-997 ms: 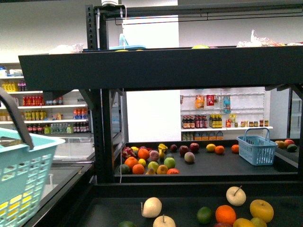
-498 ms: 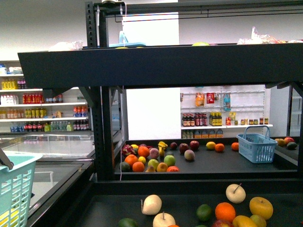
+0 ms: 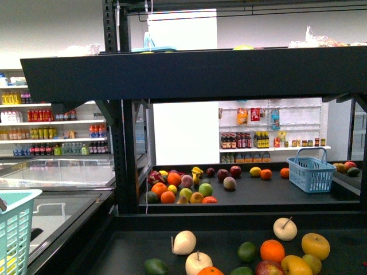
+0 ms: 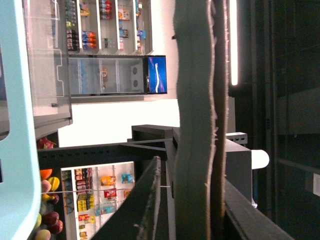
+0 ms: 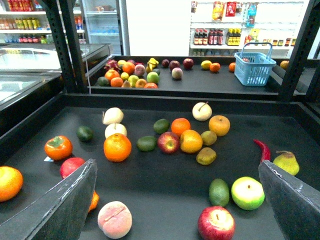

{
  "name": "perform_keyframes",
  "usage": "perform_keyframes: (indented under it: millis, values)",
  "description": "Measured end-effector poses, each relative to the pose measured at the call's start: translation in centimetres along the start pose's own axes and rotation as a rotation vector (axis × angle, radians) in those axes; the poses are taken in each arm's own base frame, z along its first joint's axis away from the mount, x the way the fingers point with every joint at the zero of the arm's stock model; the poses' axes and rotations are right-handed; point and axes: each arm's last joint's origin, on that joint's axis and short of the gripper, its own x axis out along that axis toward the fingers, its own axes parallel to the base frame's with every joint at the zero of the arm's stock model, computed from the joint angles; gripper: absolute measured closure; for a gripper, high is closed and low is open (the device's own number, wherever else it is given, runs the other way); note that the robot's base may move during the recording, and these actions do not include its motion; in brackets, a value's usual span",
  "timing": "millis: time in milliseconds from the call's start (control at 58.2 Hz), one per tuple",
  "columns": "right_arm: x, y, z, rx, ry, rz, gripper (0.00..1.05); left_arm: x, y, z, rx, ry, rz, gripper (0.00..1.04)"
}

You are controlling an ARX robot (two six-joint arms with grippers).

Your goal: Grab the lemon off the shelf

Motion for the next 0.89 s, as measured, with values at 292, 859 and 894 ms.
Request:
perform_keyframes:
  millis: [292, 859, 894]
  values:
    - [0.0, 0.0, 0.0, 0.000, 0.000, 0.000, 0.07, -1.7, 1.1, 0.7, 0.041, 0.028, 0.058, 0.21]
    - [0.0, 0.0, 0.0, 0.000, 0.000, 0.000, 0.07, -3.0, -1.9, 3.0, 0.153, 0.028, 0.100, 0.08]
    - [0.0, 0.0, 0.0, 0.000, 0.000, 0.000, 0.07, -3.1, -2.2, 2.9, 0.159, 0.033, 0.098, 0.08]
